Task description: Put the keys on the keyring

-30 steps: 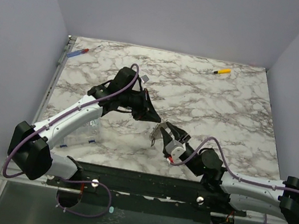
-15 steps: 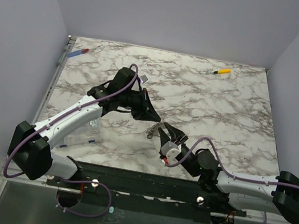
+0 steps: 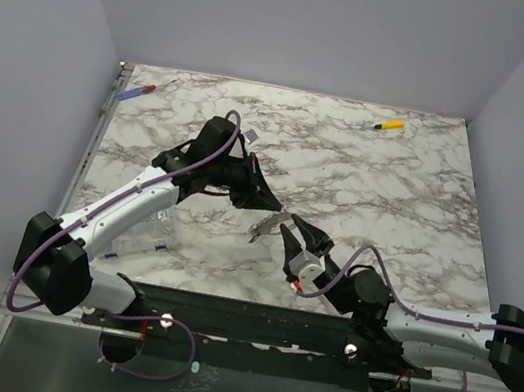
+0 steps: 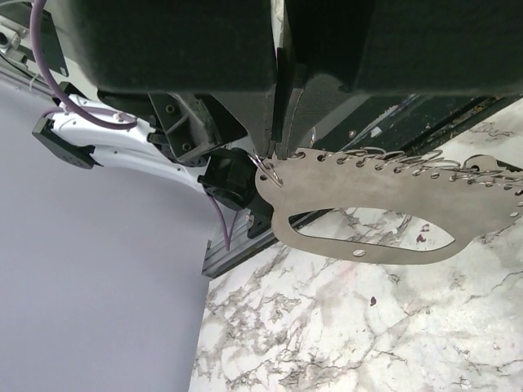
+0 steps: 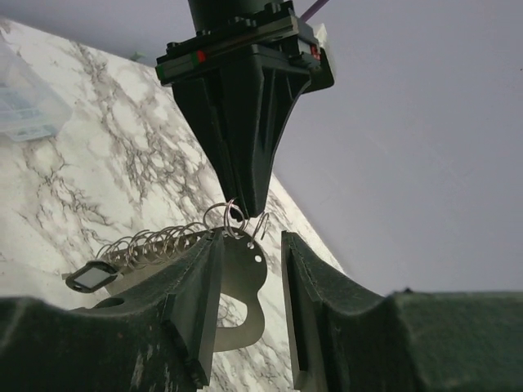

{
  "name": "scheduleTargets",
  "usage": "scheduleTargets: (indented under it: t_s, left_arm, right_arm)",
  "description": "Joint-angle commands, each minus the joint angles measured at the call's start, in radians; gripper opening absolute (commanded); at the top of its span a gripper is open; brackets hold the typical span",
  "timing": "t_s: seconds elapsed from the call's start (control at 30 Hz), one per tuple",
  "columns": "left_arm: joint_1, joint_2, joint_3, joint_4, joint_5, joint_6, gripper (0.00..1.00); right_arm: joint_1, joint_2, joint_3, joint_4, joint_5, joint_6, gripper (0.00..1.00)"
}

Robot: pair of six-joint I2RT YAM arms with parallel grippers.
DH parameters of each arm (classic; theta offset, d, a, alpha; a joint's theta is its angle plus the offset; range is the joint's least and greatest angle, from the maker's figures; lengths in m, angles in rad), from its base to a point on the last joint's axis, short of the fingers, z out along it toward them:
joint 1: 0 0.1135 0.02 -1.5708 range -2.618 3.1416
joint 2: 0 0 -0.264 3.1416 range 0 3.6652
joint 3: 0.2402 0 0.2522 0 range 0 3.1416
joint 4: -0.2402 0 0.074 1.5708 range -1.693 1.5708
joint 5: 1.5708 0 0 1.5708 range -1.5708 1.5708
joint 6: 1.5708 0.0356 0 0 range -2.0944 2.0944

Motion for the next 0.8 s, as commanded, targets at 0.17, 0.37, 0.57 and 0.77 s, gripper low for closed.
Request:
scheduleTargets:
  t_s: [0.17,0.37,0.57,0.77]
  left_arm:
    - [0.007,-0.031,-0.013,0.036,0.029,-0.017,0.0]
    - [0.007,-0.037,-0.015,0.037,0.028,-0.017,0.0]
    - [0.007,-0.041,-0.018,0.039,0.028,-0.017,0.0]
    - [0.007,-0.048,-0.027,0.039,0.023,-0.017,0.0]
  right_arm:
    - [0.008,0.078,0.036,0.075,0.039,0.077,0.41]
    - [0.008,0.114,0.047,0.125,0.089,0.064,0.37]
    - [0.008,0.166,0.064,0.173,0.127,0.043,0.35]
    - [0.008,0.229,0.083,0.231,0.176,0.022,0.34]
